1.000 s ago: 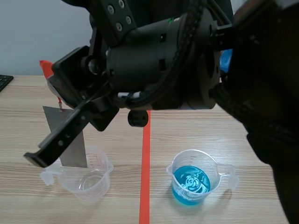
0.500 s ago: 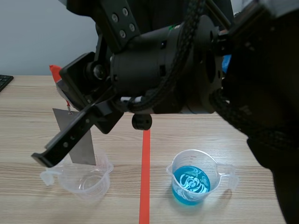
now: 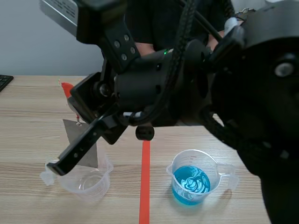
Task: Do the redox reaction experiment.
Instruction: 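Put the plate into the left beaker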
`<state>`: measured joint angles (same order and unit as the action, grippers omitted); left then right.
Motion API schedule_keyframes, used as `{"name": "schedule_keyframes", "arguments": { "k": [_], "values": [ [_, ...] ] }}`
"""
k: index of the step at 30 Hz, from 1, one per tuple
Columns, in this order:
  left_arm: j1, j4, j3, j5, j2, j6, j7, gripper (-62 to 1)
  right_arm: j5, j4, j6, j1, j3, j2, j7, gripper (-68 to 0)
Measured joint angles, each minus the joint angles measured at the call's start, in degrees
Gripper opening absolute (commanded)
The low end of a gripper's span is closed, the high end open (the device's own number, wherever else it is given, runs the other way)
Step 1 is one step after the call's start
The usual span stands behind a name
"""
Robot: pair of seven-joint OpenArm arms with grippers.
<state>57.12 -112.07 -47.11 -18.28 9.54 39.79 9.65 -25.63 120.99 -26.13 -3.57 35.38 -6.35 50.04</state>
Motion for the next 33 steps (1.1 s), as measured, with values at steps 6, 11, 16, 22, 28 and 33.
{"name": "schedule_keyframes", "arguments": {
  "k": [6,11,16,22,28,33],
  "values": [
    [0.0,0.0,0.0,0.0,0.0,0.0,0.0,-56.3,0.2,-1.6,0.0,0.0,0.0,0.0,-2.3,-65.8],
    [0.0,0.0,0.0,0.0,0.0,0.0,0.0,-56.3,0.2,-5.0,0.0,0.0,0.0,0.0,-4.1,-65.8],
    [0.0,0.0,0.0,0.0,0.0,0.0,0.0,-56.3,0.5,-8.5,0.0,0.0,0.0,0.0,-5.4,-65.8],
    [0.0,0.0,0.0,0.0,0.0,0.0,0.0,-56.3,2.1,-9.9,0.0,0.0,0.0,0.9,-7.2,-65.8],
    [0.0,0.0,0.0,0.0,0.0,0.0,0.0,-56.3,2.8,-11.7,0.0,0.0,0.8,1.1,-7.8,-65.1],
    [0.0,0.0,0.0,0.0,0.0,0.0,0.0,-56.3,3.8,-12.7,0.0,0.0,2.8,1.1,-8.7,-65.0]
  ]
}}
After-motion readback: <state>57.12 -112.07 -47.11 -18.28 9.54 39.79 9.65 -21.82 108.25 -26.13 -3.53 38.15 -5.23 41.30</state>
